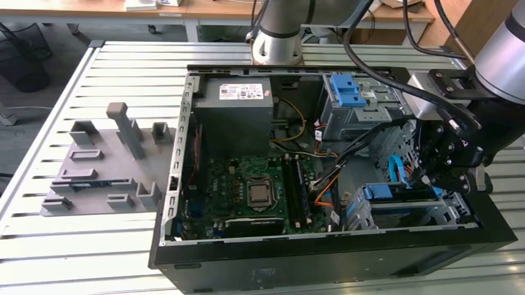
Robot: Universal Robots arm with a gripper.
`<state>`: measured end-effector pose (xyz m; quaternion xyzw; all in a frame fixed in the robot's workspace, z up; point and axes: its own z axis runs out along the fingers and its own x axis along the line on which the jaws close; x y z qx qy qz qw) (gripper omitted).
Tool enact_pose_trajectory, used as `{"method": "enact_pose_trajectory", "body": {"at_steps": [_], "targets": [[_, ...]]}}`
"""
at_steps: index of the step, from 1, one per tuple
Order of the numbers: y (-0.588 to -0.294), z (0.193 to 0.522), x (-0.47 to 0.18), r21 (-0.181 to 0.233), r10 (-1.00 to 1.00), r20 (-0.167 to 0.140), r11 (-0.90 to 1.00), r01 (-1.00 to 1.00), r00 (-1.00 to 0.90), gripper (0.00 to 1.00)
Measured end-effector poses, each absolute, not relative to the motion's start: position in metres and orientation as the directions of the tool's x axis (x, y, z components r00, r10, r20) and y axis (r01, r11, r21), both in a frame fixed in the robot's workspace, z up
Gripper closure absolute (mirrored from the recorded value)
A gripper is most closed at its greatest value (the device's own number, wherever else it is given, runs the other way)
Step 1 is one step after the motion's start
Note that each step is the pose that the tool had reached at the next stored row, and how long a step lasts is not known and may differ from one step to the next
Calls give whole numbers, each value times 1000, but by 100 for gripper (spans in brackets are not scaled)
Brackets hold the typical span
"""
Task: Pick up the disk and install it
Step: 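Insert the second disk wire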
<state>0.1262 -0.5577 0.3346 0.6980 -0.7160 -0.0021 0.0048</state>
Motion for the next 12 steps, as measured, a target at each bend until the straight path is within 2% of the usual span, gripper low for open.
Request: {"method": "enact_pose_trajectory", "body": {"at_steps": [12], "targets": [[-558, 343, 126, 10, -1000, 5, 25, -1000, -25, 89]]}}
